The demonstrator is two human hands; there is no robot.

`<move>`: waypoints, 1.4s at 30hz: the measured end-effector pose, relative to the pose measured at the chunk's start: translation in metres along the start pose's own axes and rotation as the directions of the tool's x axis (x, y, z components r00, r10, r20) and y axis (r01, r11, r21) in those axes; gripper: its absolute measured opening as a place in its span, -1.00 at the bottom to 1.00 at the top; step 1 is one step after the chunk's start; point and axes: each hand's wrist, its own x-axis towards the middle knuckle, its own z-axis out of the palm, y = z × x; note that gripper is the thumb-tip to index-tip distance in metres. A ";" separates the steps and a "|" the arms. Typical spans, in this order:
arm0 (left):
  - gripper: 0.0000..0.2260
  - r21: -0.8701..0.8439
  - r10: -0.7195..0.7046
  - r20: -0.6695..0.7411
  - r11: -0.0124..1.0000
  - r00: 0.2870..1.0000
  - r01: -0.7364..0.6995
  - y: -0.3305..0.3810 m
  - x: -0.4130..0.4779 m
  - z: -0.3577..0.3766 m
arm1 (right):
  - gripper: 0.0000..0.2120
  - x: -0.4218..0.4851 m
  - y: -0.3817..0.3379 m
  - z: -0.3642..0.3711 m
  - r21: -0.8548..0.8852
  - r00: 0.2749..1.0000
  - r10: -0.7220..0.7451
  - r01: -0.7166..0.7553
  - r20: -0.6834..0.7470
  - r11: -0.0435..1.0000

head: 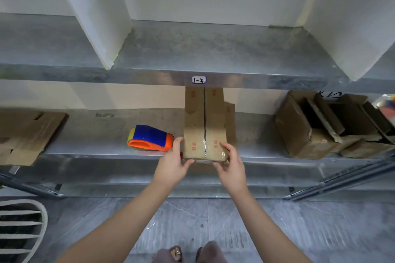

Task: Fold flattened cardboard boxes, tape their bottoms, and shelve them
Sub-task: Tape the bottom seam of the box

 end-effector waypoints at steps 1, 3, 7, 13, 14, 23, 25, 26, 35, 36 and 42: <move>-0.32 0.009 0.019 -0.011 1.000 1.000 -0.019 0.001 0.001 0.001 | -0.32 0.002 -0.001 0.002 -0.025 1.000 0.007 -0.008 -0.013 1.000; -0.28 0.022 0.058 -0.013 0.998 0.998 -0.058 0.001 0.001 0.002 | -0.34 0.005 -0.002 0.000 -0.050 1.000 0.020 -0.019 0.006 0.999; -0.10 0.038 0.130 0.212 0.989 0.968 -0.142 -0.009 0.006 -0.020 | -0.24 0.014 -0.005 -0.032 -0.141 0.976 0.008 0.023 0.217 0.990; -0.20 0.220 0.171 0.283 0.946 0.944 -0.237 -0.008 0.023 -0.024 | -0.32 0.030 -0.014 -0.048 -0.274 0.936 -0.026 0.129 0.351 0.953; -0.21 0.204 0.167 0.280 0.952 0.945 -0.229 -0.008 0.023 -0.021 | -0.32 0.031 -0.014 -0.047 -0.269 0.934 -0.032 0.135 0.356 0.954; -0.26 0.072 0.183 0.228 0.976 0.956 -0.204 -0.007 0.016 -0.005 | -0.41 0.011 0.000 -0.031 -0.159 0.984 -0.025 0.054 0.177 0.986; -0.29 0.015 0.162 0.213 0.986 0.964 -0.169 -0.003 0.009 0.000 | -0.45 0.007 -0.002 -0.027 -0.142 0.989 -0.027 0.048 0.147 0.989; -0.32 -0.026 0.145 0.197 0.989 0.970 -0.143 -0.001 0.005 0.002 | -0.45 0.005 -0.003 -0.024 -0.122 0.991 -0.036 0.052 0.130 0.991; -0.17 -0.246 0.122 0.211 0.967 0.970 -0.068 0.020 -0.011 0.020 | -0.44 -0.006 -0.006 0.000 -0.069 0.997 0.034 -0.029 0.072 0.997; -0.15 -0.258 0.126 0.252 0.964 0.959 -0.059 0.023 -0.014 0.021 | -0.45 -0.007 -0.006 -0.002 -0.082 0.998 0.033 -0.029 0.054 0.996; -0.12 -0.408 0.073 0.322 0.910 0.944 0.069 0.025 -0.030 0.021 | -0.29 -0.019 0.000 -0.035 0.005 0.996 0.088 -0.088 0.021 0.996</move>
